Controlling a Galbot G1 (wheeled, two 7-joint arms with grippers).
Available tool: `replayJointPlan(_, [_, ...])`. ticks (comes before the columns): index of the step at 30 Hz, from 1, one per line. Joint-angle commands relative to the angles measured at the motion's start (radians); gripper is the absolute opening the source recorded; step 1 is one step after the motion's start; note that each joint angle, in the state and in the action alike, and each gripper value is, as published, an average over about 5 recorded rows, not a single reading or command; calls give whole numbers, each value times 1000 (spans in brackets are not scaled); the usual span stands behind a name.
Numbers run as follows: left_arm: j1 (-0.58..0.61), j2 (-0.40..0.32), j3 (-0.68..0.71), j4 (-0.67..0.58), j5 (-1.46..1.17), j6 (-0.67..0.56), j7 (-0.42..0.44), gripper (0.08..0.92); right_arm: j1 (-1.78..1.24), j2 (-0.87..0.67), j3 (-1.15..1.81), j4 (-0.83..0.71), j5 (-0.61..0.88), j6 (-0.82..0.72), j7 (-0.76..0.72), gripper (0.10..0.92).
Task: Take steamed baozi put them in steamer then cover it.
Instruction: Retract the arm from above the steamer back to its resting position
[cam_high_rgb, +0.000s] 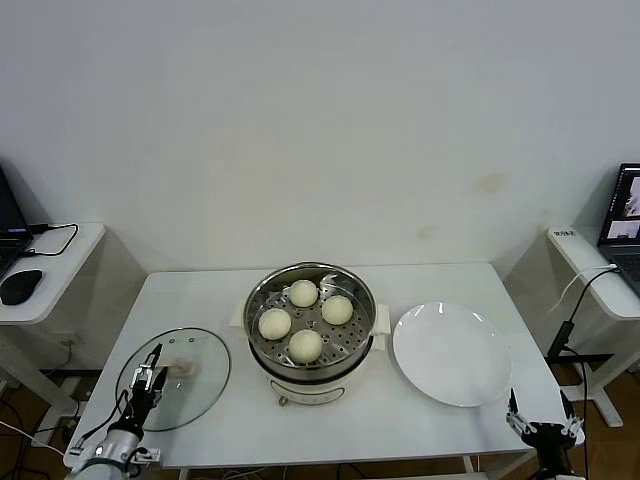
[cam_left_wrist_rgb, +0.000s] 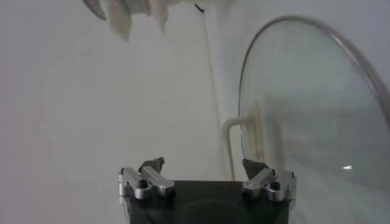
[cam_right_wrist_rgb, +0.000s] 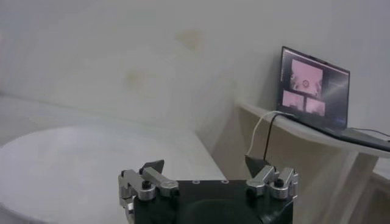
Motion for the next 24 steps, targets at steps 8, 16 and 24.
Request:
replayJointPlan(8, [-139,18,53,131,-15,-5,23,823,-18,13,15,-2,-13,15,3,823])
replayJointPlan(16, [-136,31,67,127,-71,-23,48,803,-18,16,9,-2,-24,16,2,823])
replayJointPlan(24, [-139,47,76,125,-99,-45,66,577,-21,17,-1,6,-27,10,-2,823])
